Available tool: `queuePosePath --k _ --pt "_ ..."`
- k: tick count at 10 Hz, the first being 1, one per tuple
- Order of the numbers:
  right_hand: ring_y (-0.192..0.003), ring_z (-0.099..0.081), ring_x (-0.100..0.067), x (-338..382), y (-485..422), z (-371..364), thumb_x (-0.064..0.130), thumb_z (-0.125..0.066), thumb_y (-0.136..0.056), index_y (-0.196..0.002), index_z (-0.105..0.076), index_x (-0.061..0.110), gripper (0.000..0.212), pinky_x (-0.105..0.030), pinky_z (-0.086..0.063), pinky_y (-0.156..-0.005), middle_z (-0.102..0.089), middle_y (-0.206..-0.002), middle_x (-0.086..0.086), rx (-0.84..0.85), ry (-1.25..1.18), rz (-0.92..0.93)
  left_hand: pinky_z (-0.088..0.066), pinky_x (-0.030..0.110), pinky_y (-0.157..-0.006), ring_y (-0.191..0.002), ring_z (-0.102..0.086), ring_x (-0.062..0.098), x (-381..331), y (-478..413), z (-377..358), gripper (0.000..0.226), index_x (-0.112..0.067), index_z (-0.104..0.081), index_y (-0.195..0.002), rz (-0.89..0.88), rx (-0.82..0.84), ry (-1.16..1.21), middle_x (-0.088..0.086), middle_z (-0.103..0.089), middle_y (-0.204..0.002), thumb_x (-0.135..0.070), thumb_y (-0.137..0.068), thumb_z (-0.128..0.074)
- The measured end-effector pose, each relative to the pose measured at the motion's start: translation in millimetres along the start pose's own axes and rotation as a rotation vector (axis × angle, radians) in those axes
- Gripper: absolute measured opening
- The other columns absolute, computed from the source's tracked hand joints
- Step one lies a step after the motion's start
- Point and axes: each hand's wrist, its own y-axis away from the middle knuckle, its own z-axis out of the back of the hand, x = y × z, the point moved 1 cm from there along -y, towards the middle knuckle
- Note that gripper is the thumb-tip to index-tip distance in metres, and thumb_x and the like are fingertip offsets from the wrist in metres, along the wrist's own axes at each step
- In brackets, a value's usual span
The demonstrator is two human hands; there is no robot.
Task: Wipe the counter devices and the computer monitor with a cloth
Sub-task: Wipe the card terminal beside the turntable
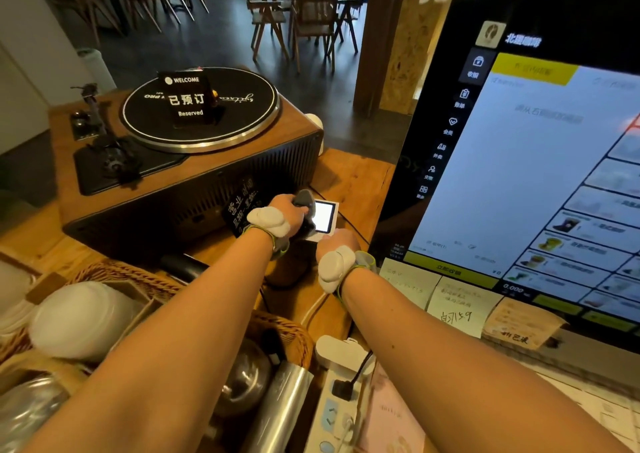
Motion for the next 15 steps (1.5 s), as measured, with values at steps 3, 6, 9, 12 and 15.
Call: queuePosePath --k 3,6,9,12,15 --pt "-0.126 -0.054 -0.031 0 0 -4 0.013 -0.045 -0.101 -0.133 -0.054 -0.001 0.036 -0.011 -0.033 -0.058 -0.056 -0.136 -0.018 0.001 0.1 0.082 -0.04 0.032 -0.085 -0.113 -0.058 0.035 10 28 0 0.036 0.002 -0.064 -0.119 -0.039 -0.013 0.03 0.02 -0.063 -0.123 -0.025 -0.104 -0.044" --pt "-0.098 -0.048 -0.024 1 2 1 0.01 -0.045 -0.101 -0.116 -0.058 -0.008 0.026 -0.014 -0.035 -0.061 -0.055 -0.102 -0.015 0.116 -0.094 -0.021 -0.049 0.039 -0.087 -0.11 -0.061 0.037 15 48 3 0.035 -0.003 -0.063 -0.117 0.1 -0.097 -0.281 0.018 -0.064 -0.121 -0.031 -0.1 -0.051" --pt "-0.126 -0.051 -0.035 13 12 8 0.017 -0.044 -0.1 -0.133 -0.051 -0.003 0.039 -0.038 -0.042 -0.099 -0.054 -0.135 -0.02 -0.083 -0.487 0.014 -0.048 0.032 -0.077 -0.093 -0.063 0.027 -1 63 27 0.021 -0.019 -0.068 -0.113 -0.229 -0.28 -0.071 0.006 -0.07 -0.103 -0.022 -0.097 -0.054" --pt "-0.111 -0.059 -0.015 28 11 25 0.025 -0.055 -0.092 -0.131 -0.063 0.021 0.04 -0.031 -0.049 -0.1 -0.059 -0.13 -0.002 -0.335 -0.736 0.246 -0.05 0.042 -0.085 -0.093 -0.065 0.033 -38 62 39 0.02 -0.007 -0.074 -0.091 -0.159 0.123 0.564 0.018 -0.07 -0.101 -0.015 -0.083 -0.057" --pt "-0.131 -0.043 -0.027 9 -7 -13 0.005 -0.06 -0.086 -0.127 -0.065 0.014 0.042 -0.027 -0.035 -0.108 -0.05 -0.139 -0.005 -0.148 -0.141 0.296 -0.047 0.032 -0.065 -0.079 -0.059 0.031 -13 34 35 0.023 -0.008 -0.071 -0.102 -0.145 -0.012 -0.446 0.015 -0.068 -0.096 -0.006 -0.089 -0.053"
